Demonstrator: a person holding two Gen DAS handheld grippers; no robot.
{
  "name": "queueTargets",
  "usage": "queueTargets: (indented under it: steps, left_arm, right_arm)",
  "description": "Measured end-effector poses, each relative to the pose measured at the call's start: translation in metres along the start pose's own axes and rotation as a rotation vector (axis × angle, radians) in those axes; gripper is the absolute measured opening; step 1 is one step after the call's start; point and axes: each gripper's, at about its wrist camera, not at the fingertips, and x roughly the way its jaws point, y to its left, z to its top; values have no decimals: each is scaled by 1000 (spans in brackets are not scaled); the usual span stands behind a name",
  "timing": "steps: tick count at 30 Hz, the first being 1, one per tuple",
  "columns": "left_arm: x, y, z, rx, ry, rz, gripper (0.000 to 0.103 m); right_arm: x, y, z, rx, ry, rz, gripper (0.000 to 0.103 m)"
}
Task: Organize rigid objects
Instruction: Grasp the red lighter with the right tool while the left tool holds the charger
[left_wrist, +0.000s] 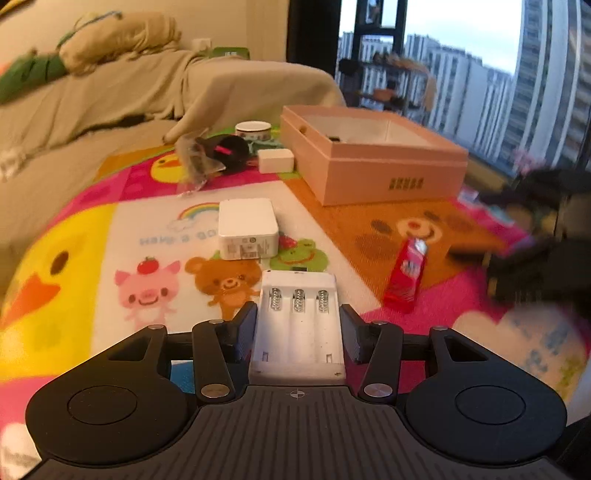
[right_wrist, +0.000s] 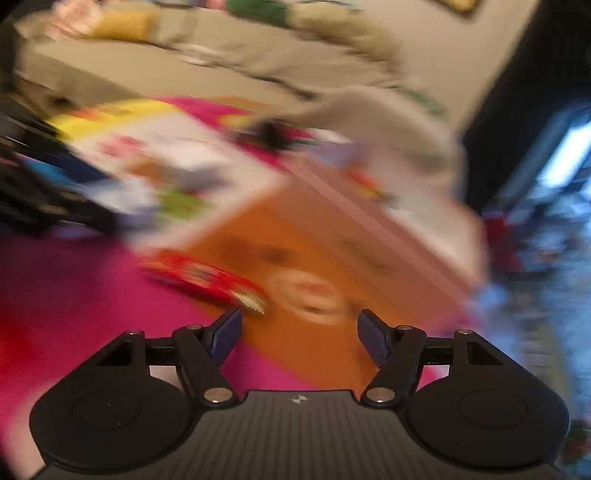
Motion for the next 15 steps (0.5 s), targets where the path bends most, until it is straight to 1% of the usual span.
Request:
queueTargets:
  steps: [1, 2, 3, 4, 5, 6, 7, 9, 10, 11, 13, 15]
  left_arm:
    - [0, -4, 0, 12, 2, 15, 53]
    - [0, -4, -1, 8, 3, 19, 53]
    - [-1, -4, -2, 1, 2, 18, 53]
    - [-2, -4, -3, 5, 1, 12, 53]
    - [-2, -3, -3, 15, 3, 5, 53]
    - [-3, -1, -4, 22, 6, -6, 53]
    - [-4, 1, -4, 21, 10, -14, 53]
    - [-7, 6, -5, 5, 15, -28, 53]
    - [-8, 8, -5, 3, 17, -24, 53]
    - [-9, 8, -6, 6, 18, -18, 53]
    - [-10, 7, -7, 15, 17, -9, 53]
    - [-10, 4, -7, 19, 16, 1, 53]
  right_arm:
    - [2, -5, -3, 13, 5, -52, 69]
    - [2, -13, -5, 54, 5, -51, 69]
    - [0, -22, -7, 107, 4, -3, 69]
    - [-3, -29, -8, 170, 5, 79, 71]
    - [-5, -34, -8, 224, 7, 164, 75]
    - [-6, -36, -7, 261, 5, 236, 78]
    - [-6, -36, -6, 291, 0, 302, 81]
    - [-2, -29, -1, 309, 3, 395, 83]
    - [1, -23, 2, 299, 10, 420, 83]
    - [5, -18, 6, 277, 12, 422, 83]
    - [14, -8, 14, 223, 5, 399, 87]
    - [20, -6, 16, 206, -6, 396, 90]
